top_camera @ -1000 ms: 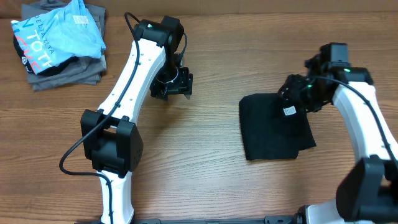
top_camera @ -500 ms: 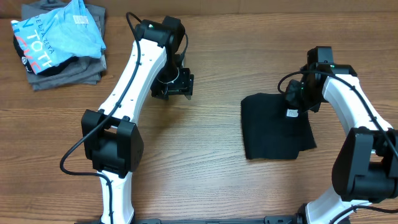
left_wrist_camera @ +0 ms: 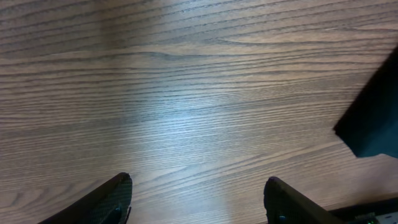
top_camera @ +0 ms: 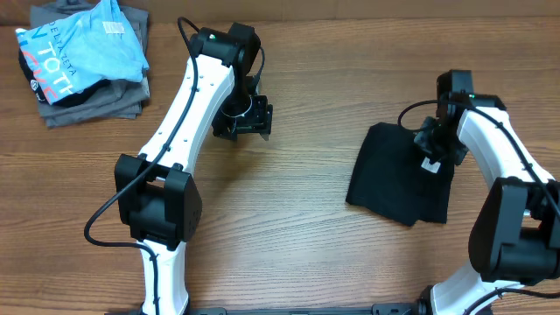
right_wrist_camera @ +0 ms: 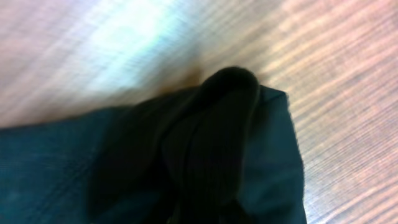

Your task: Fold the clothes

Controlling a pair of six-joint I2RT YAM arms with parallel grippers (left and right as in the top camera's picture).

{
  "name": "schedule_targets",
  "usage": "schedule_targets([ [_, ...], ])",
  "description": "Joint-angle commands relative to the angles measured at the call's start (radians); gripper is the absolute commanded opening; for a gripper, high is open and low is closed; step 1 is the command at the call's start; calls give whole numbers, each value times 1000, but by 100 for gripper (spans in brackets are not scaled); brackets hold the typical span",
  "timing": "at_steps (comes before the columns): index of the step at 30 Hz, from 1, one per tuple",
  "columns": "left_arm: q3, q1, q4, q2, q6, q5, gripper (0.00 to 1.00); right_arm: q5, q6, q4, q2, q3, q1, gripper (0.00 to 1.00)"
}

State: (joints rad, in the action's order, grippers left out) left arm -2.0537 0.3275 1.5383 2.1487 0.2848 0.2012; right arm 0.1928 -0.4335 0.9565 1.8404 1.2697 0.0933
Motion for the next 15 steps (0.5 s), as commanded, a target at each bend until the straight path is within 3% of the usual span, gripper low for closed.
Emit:
schedule_targets([
  [1,5,8,3,-23,-20,-2,71,83,-69,-19,28,-73,27,15],
  [6,5,8,5,-23,-20,-2,71,74,-69,-13,28,-116,79,17],
  [13,5,9,2,-23,-20,0,71,20,-125,120,19,-71,144,16],
  [15,5,14,0,-23,-20,3,71,-5,-124,160,-2,-36,144,21],
])
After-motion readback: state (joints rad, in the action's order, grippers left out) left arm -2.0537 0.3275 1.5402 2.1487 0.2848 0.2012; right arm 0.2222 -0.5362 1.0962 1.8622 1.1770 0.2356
